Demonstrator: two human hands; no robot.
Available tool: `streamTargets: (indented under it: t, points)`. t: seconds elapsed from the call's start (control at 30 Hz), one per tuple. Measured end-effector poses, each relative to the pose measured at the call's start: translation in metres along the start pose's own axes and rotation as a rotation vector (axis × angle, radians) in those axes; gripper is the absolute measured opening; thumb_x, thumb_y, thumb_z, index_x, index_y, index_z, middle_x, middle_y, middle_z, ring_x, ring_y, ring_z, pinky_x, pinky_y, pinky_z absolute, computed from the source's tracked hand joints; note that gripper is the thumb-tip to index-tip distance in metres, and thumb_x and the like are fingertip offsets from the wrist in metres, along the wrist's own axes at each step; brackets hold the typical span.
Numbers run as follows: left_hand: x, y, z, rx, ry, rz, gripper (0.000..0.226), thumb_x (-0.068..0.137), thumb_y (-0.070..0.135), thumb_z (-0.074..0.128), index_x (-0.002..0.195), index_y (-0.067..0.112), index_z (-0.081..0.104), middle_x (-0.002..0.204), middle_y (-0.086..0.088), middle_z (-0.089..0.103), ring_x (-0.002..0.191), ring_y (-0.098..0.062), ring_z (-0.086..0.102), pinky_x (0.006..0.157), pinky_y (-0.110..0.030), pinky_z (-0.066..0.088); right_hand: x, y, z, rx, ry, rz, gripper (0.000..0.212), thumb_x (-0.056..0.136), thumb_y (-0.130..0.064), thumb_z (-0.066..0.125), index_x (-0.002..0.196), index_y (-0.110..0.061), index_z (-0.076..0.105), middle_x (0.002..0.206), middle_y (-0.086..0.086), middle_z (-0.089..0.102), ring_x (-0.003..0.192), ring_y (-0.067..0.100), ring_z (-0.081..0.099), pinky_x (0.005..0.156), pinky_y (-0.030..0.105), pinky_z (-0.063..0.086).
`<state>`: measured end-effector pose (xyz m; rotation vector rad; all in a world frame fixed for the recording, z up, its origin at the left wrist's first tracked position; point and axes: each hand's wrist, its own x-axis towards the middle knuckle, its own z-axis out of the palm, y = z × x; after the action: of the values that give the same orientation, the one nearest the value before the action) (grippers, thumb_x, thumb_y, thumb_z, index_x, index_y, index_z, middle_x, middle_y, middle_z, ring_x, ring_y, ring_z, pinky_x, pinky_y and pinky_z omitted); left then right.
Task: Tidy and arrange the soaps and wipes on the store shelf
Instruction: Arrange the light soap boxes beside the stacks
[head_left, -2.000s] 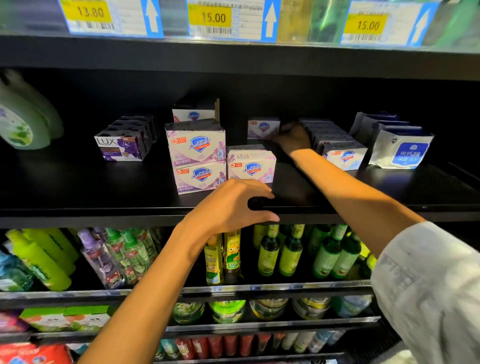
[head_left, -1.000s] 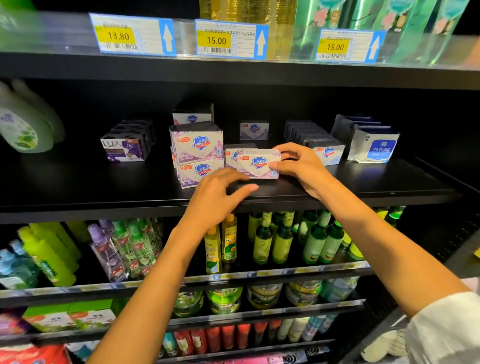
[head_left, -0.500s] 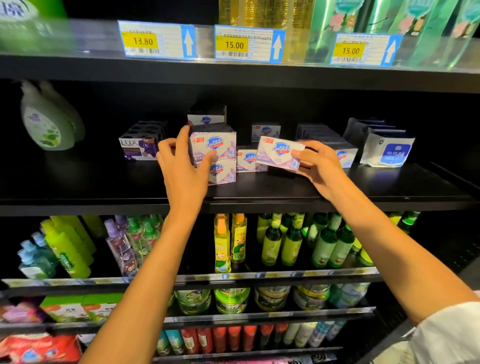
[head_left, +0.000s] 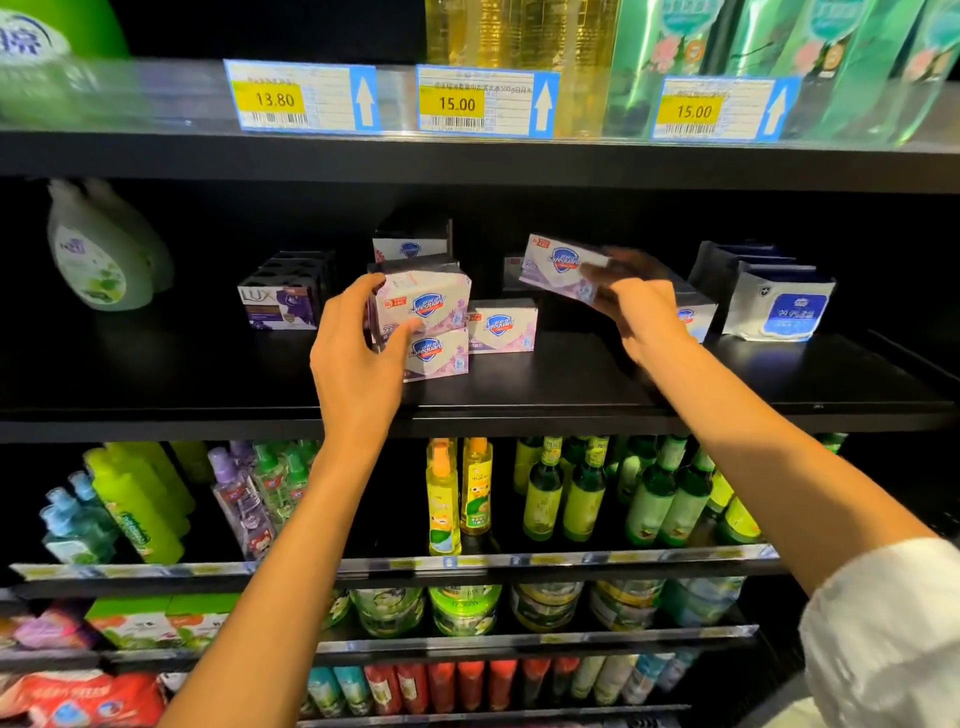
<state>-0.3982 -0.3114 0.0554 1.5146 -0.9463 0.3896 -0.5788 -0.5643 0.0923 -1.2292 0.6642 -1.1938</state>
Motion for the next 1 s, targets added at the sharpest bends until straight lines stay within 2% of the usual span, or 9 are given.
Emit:
streamTargets:
  t: [0.13,0.23,0.3,0.43,0.5,0.6,0.77,0.87,1.0]
  points:
    - [-0.007,0.009,-0.004,-0.071,-0.002,-0.004,0.052,0.091,0.023,0.081,0.138,0.022,0.058,0.133,0.003,0.062,0.122,-0.011,0.063,0.096,-0.028,0.057,0.035,0.005,0.017,-0.191,-0.022,0.034,0.038,0.088,-0.004,0.080,0.122,-0.008,0.064,0.105,0.003,0.068,0.094,0.016,0.069,0.071,0.025,0.062]
    - [-0.018,0.021,-0.004,-0.168,-0.045,-0.051,0.052,0.089,0.020,0.083,0.136,0.023,0.059,0.133,0.003,0.064,0.122,-0.012,0.064,0.097,-0.030,0.057,0.061,0.022,0.019,-0.317,-0.058,0.065,0.031,0.084,-0.010,0.085,0.106,-0.019,0.065,0.111,0.005,0.071,0.107,0.024,0.071,0.085,0.038,0.064]
    - [-0.028,0.031,-0.001,-0.245,-0.089,-0.102,0.051,0.087,0.017,0.084,0.132,0.025,0.061,0.129,0.005,0.067,0.118,-0.011,0.067,0.095,-0.030,0.058,0.075,0.036,0.018,-0.405,-0.053,0.082,0.036,0.080,-0.013,0.088,0.110,-0.018,0.069,0.121,0.011,0.072,0.113,0.029,0.070,0.094,0.047,0.061]
    - [-0.040,0.048,0.012,-0.387,-0.143,-0.232,0.048,0.084,0.011,0.085,0.126,0.020,0.064,0.119,0.010,0.070,0.108,-0.005,0.071,0.085,-0.021,0.058,0.081,0.047,0.021,-0.588,-0.036,0.025,0.047,0.079,-0.016,0.090,0.122,-0.008,0.072,0.124,0.013,0.072,0.114,0.028,0.069,0.100,0.041,0.056]
    - [-0.043,0.053,0.020,-0.451,-0.167,-0.284,0.048,0.084,0.004,0.084,0.126,0.013,0.063,0.116,0.005,0.070,0.105,-0.003,0.072,0.081,-0.017,0.057,0.084,0.051,0.021,-0.599,-0.018,0.009,0.046,0.077,-0.012,0.090,0.119,-0.002,0.072,0.120,0.015,0.073,0.112,0.028,0.069,0.096,0.036,0.055]
    - [-0.042,0.057,0.033,-0.472,-0.226,-0.321,0.048,0.083,0.001,0.083,0.125,0.011,0.062,0.114,0.001,0.071,0.104,-0.003,0.072,0.077,-0.016,0.056,0.091,0.053,0.023,-0.595,-0.036,-0.005,0.049,0.075,-0.006,0.090,0.116,0.010,0.069,0.114,0.019,0.072,0.111,0.030,0.067,0.101,0.040,0.052]
    - [-0.031,0.053,0.055,-0.444,-0.345,-0.346,0.050,0.082,0.009,0.086,0.125,0.018,0.062,0.120,-0.003,0.071,0.111,-0.012,0.072,0.082,-0.028,0.062,0.100,0.053,0.021,-0.656,-0.079,-0.051,0.045,0.082,-0.004,0.085,0.120,0.012,0.067,0.129,0.023,0.068,0.125,0.032,0.062,0.101,0.029,0.045]
    - [-0.025,0.052,0.065,-0.429,-0.365,-0.345,0.049,0.082,0.011,0.087,0.123,0.021,0.062,0.121,-0.001,0.071,0.111,-0.012,0.071,0.084,-0.031,0.062,0.107,0.059,0.018,-0.592,-0.060,-0.072,0.045,0.078,0.004,0.085,0.117,0.014,0.065,0.125,0.027,0.069,0.123,0.037,0.064,0.105,0.038,0.049]
    - [-0.023,0.050,0.068,-0.405,-0.383,-0.353,0.049,0.081,0.010,0.088,0.123,0.018,0.063,0.116,-0.001,0.071,0.107,-0.010,0.071,0.079,-0.021,0.058,0.114,0.061,0.020,-0.548,-0.073,-0.091,0.049,0.078,0.011,0.081,0.121,0.014,0.059,0.127,0.028,0.067,0.124,0.037,0.063,0.106,0.043,0.050]
